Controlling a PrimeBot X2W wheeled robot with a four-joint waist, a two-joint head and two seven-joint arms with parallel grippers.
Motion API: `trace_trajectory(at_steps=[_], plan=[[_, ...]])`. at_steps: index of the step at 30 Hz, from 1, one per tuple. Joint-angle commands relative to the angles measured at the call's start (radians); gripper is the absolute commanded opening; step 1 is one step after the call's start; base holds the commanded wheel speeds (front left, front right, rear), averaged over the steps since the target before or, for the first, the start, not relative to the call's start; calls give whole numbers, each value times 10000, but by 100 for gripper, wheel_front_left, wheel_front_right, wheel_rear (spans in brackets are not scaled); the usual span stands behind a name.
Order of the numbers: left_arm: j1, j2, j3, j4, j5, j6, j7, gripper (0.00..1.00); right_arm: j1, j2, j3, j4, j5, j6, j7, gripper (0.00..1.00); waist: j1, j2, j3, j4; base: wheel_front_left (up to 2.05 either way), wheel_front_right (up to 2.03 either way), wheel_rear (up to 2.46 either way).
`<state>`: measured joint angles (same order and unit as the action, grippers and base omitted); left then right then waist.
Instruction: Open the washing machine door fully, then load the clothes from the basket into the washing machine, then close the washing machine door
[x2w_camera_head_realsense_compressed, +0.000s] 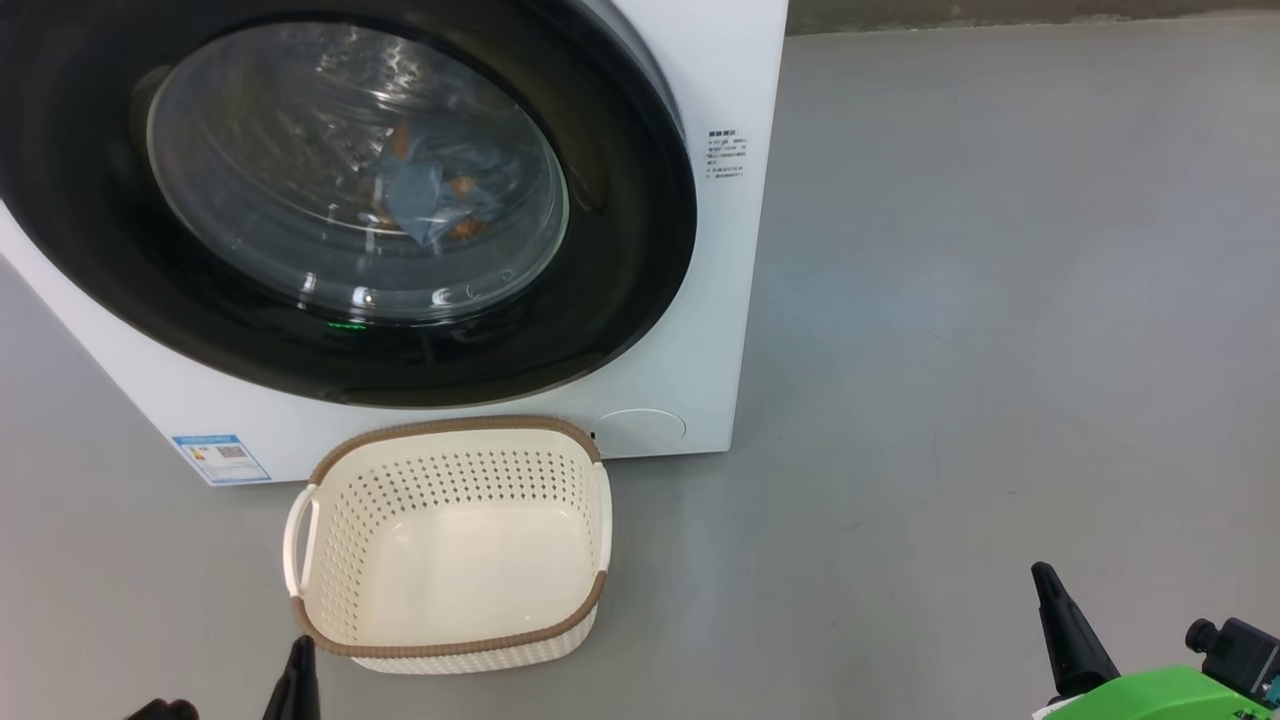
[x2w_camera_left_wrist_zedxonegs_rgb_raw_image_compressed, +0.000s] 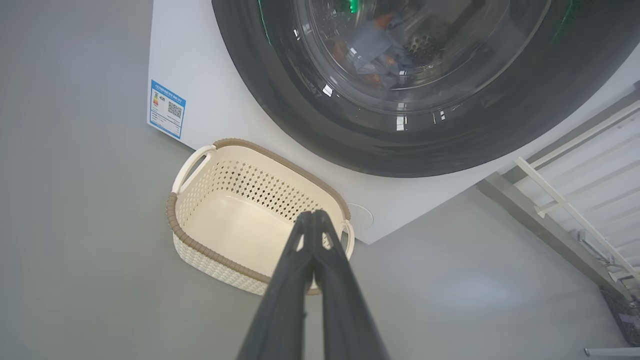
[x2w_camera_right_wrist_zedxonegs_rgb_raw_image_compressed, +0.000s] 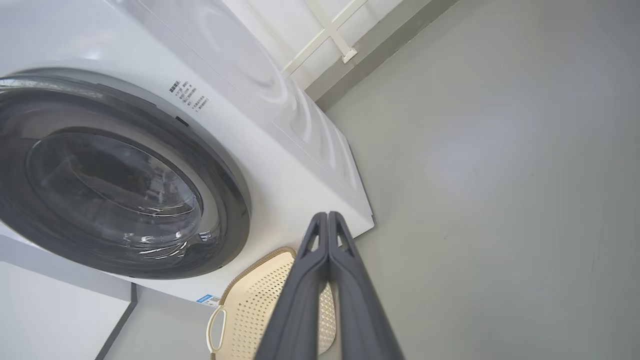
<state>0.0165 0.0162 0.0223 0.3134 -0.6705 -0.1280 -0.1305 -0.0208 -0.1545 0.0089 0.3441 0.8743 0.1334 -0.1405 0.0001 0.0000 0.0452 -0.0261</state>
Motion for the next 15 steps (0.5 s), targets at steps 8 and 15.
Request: trace_trajectory(at_steps=[8, 15], plan=[[-451, 173, 266, -323, -1066, -11, 265, 0, -379, 41, -156, -349, 841, -11, 298, 0, 0, 0, -41, 26, 0, 0, 0], [-526, 189, 328, -356, -1847, -12, 470, 0, -425, 130, -249, -410, 1459, -12, 503, 0, 0, 0, -77, 48, 0, 0, 0]])
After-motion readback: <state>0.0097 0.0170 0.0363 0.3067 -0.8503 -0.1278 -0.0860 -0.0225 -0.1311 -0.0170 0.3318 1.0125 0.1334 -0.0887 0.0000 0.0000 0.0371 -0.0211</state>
